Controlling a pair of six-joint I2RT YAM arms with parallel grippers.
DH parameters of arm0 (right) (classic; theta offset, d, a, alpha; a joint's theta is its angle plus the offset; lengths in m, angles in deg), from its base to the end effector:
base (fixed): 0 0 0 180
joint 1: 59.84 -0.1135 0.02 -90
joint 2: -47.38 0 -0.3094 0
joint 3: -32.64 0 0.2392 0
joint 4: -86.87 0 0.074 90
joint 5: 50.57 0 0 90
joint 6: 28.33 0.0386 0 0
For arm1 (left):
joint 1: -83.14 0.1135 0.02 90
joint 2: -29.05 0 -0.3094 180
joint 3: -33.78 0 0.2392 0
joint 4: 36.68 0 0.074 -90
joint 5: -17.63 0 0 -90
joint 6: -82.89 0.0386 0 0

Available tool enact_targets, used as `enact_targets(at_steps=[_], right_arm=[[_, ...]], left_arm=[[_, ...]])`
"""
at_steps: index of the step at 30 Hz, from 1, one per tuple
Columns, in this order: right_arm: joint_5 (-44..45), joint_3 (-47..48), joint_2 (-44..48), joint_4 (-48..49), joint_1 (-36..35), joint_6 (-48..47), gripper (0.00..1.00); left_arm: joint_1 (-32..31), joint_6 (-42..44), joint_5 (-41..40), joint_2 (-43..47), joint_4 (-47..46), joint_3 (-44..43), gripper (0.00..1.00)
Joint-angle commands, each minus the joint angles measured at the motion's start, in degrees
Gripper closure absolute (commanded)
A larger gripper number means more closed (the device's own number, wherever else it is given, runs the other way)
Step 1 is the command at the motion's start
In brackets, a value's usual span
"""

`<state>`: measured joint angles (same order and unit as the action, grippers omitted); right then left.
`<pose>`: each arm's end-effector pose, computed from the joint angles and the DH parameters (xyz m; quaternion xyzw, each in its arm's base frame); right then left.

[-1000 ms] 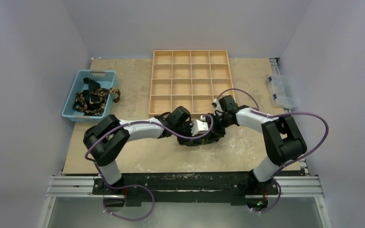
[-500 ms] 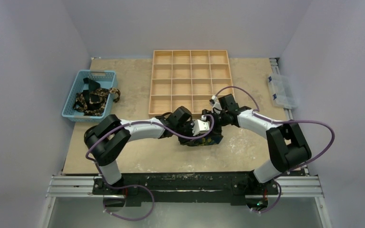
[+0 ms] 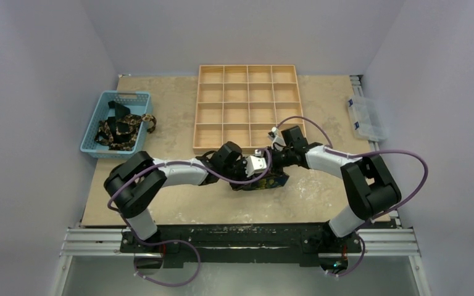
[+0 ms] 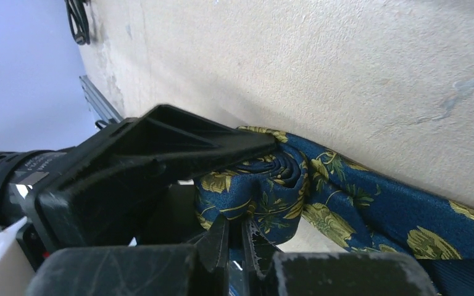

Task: Roll the ties
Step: Roll the tie at the center of the board.

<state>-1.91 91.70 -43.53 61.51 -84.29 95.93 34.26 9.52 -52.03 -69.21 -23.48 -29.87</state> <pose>0.2479 0.1407 0.2101 -0.0225 0.9028 0.4246 0.0642 0.2104 -0.2614 0.2022 0.5503 0.7379 -0.2566 0.2946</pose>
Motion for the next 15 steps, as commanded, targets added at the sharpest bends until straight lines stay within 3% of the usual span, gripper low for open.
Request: enact_targets(at_steps=[1, 5, 13, 15], right_arm=[[8.1, -1.9, -2.8, -4.5, -0.2, -5.1, 1.0], [10.6, -2.1, -3.8, -5.7, 0.0, -5.5, 1.0], [15.6, -0.9, -5.9, -9.3, 0.0, -6.9, 1.0], [16.5, -0.8, -5.9, -10.0, 0.0, -7.1, 1.0]], left_arm=[[2.0, -3.5, 2.0, 2.9, -7.5, 8.1, 0.55], [2.6, -7.2, 3.7, 4.9, -22.1, 14.4, 0.5], [2.6, -10.7, 5.1, 1.8, -31.7, 14.9, 0.48], [2.6, -11.2, 5.1, 1.4, -33.3, 15.0, 0.36]])
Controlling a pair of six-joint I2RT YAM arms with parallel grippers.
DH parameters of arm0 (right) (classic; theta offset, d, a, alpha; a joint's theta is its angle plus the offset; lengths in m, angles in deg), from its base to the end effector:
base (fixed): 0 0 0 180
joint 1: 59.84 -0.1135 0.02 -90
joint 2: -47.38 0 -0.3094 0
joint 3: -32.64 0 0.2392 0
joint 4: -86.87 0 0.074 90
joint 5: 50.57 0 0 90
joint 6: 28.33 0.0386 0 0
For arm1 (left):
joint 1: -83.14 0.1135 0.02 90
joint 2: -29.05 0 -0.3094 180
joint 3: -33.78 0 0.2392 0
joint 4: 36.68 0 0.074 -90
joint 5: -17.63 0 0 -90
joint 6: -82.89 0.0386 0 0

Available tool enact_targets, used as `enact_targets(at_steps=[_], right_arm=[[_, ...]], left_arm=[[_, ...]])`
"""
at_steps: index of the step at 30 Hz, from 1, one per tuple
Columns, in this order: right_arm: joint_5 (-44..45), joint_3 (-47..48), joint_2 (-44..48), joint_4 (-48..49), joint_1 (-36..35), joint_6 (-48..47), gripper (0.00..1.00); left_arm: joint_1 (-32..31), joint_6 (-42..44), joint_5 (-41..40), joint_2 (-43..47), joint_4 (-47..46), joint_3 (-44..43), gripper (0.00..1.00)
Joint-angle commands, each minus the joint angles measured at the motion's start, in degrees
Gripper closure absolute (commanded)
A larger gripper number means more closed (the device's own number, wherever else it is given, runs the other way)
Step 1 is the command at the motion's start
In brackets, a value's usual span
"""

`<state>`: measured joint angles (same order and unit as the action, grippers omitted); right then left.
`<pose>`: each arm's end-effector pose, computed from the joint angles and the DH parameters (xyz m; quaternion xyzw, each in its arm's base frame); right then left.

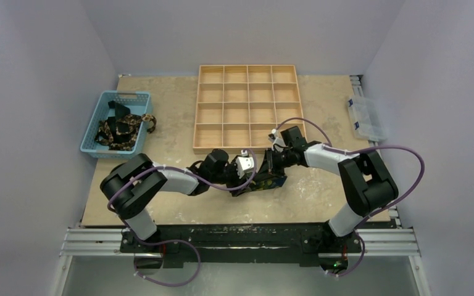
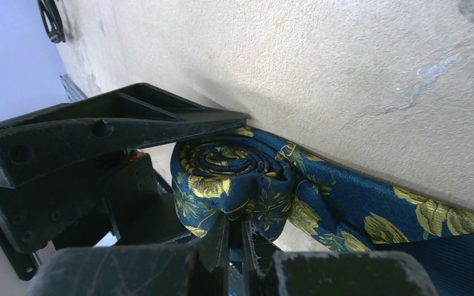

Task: Roll the ties
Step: Roll the tie at the center of the board.

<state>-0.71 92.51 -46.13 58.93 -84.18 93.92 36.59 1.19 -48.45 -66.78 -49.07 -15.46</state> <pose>0.2516 0.1411 0.1988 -0.0212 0.9142 0.4022 0.0453 0.1992 -0.2331 0.1861 0.4843 0.7228 -0.3230 0.3725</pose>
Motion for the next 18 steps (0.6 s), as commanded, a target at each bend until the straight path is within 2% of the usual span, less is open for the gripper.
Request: enact_targets(at_steps=[1, 7, 12, 13, 18], right_arm=[[15.7, -1.6, -3.3, -7.8, -0.1, -5.1, 1.0], [18.8, -1.4, -4.1, -9.8, 0.0, -5.7, 1.0], [21.4, -1.5, -4.6, -11.4, 0.2, -5.9, 1.0], [21.7, -1.4, -4.8, -11.6, 0.2, -5.9, 1.0], [20.4, 0.0, -4.9, -12.0, 0.2, -6.9, 1.0]], left_arm=[[0.3, -2.9, 2.0, -1.3, -8.8, 0.8, 0.35], [0.0, -3.0, 4.0, -4.0, -10.5, -0.1, 0.43], [-0.5, -2.1, 3.2, -2.9, -11.3, 0.9, 0.42], [-0.6, -1.9, 3.4, -2.9, -11.2, 0.8, 0.44], [-2.0, -0.8, 1.8, -4.6, -8.8, -1.8, 0.66]])
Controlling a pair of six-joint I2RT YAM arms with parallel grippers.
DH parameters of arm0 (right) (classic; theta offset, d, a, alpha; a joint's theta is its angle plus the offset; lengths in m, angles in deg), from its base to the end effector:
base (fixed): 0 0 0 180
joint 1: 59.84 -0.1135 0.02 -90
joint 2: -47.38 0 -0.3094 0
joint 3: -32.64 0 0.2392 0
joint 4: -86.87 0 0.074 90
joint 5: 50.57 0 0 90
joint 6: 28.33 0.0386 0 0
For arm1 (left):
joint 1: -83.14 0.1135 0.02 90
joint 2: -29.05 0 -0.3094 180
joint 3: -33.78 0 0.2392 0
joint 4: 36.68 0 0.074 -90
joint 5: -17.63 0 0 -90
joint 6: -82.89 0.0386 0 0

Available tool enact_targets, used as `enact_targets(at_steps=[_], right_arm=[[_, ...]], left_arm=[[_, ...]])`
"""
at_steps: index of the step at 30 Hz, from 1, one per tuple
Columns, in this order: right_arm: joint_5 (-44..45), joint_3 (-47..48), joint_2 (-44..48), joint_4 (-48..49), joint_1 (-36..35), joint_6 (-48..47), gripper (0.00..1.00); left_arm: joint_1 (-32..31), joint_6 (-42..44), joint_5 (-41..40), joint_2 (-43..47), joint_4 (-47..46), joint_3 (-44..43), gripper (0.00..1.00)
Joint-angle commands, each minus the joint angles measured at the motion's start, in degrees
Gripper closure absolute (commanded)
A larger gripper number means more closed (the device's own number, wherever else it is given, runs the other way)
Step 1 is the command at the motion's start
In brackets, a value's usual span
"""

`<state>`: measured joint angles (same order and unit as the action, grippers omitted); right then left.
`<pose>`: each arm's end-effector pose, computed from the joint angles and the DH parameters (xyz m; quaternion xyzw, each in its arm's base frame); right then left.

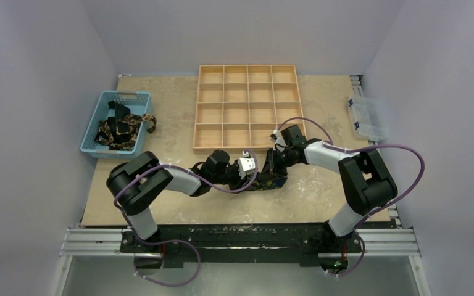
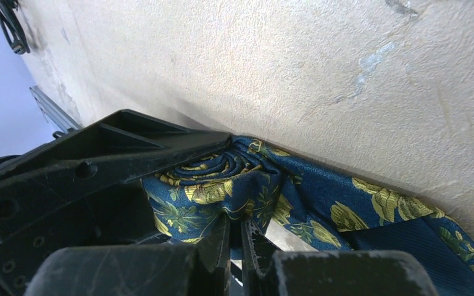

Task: Roll the ties
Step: Roll the tie at the center of the board.

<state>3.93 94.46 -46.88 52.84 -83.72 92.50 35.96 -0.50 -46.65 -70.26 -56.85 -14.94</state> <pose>0.2533 0.1367 0.1971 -0.0055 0.9344 0.3543 0.0353 0.2023 -0.2430 0.1789 0.4813 0.7045 -0.3491 0.3874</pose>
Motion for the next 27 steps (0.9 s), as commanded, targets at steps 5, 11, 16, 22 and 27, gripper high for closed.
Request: enact_targets(at_steps=[5, 11, 16, 22, 27], right_arm=[[9.4, 2.3, -0.2, -8.0, -0.3, -5.4, 0.73], [6.2, 5.0, 7.9, -11.0, -0.3, -4.2, 0.52], [-0.1, 3.4, 9.0, -4.1, -0.8, 1.2, 0.45], [1.0, 3.0, 5.0, -0.2, -2.5, 2.9, 0.55], [3.3, 1.9, 2.5, -1.2, -2.4, 0.5, 0.82]], left_arm=[[-3.4, 3.5, -7.8, 1.5, 14.3, -6.2, 0.84], [-3.9, 4.9, -11.9, 3.0, 25.6, -8.2, 0.89], [-4.8, 6.4, -11.6, 2.0, 28.4, -9.9, 0.87], [-5.0, 4.5, -10.8, 1.3, 28.4, -11.5, 0.83], [-5.0, 3.8, -9.6, 1.8, 26.9, -11.0, 0.73]])
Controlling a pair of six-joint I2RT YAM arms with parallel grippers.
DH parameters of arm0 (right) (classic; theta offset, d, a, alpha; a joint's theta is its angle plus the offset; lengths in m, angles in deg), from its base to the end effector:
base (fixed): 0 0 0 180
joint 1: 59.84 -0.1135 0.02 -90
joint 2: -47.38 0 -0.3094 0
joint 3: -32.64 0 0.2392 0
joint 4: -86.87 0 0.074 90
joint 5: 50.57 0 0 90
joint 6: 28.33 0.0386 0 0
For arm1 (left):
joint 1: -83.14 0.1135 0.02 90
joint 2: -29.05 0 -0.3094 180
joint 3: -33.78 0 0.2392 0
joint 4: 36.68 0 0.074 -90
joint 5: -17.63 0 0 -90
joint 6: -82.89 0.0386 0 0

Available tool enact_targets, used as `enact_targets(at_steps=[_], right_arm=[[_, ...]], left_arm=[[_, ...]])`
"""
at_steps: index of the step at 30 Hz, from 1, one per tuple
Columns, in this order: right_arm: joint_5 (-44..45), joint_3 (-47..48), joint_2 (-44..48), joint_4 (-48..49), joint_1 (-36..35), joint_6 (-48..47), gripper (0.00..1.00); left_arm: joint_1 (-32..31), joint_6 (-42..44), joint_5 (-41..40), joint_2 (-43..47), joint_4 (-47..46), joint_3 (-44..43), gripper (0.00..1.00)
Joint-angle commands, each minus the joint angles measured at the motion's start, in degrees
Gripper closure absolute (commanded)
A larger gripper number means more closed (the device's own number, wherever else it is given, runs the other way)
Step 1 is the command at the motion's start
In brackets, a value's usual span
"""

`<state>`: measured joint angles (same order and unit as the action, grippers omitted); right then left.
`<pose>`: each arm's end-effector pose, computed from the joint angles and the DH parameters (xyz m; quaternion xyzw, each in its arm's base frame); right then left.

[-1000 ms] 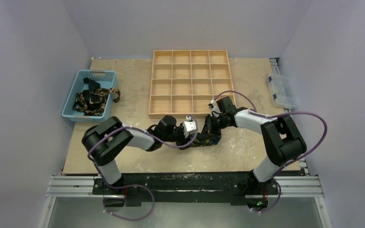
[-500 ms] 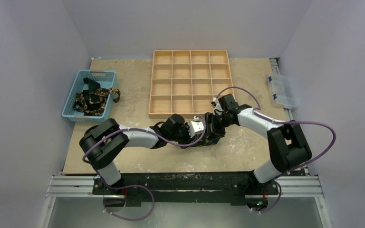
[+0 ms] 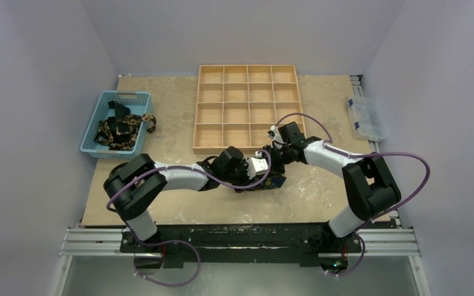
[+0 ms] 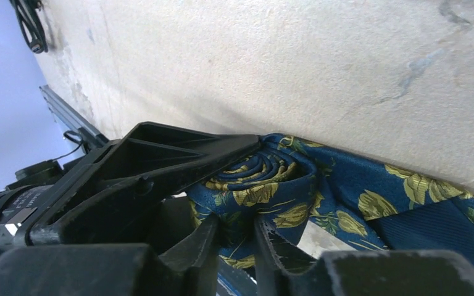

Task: Roll the ties
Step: Roll the tie at the center of the board.

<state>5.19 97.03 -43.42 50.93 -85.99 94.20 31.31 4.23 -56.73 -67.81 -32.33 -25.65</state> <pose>0.2487 0.1463 0.2227 -0.0186 0.9305 0.3611 0.0590 0.1956 -0.2657 0.2012 0.5210 0.7412 -0.2566 0.3367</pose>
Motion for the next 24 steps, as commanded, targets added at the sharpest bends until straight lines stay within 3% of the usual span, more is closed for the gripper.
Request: enact_targets(at_steps=[1, 2, 7, 24], right_arm=[[2.4, -0.9, -1.5, 0.2, -0.2, -1.8, 0.95], [3.0, -1.0, -1.9, -0.6, -0.1, -2.6, 1.0], [7.7, -3.5, -1.4, -2.1, 0.0, -5.3, 1.0], [13.6, -8.8, -3.1, -2.8, 3.6, -9.4, 1.0]], left_arm=[[-0.2, -1.3, 0.6, -0.2, 1.3, 0.0, 0.68], [-0.1, -1.7, 0.5, 0.2, 0.1, 0.7, 0.64], [0.6, -2.8, 2.4, 2.4, -8.2, 4.4, 0.5], [1.2, -9.1, 7.1, 0.2, -32.4, 12.8, 0.47]])
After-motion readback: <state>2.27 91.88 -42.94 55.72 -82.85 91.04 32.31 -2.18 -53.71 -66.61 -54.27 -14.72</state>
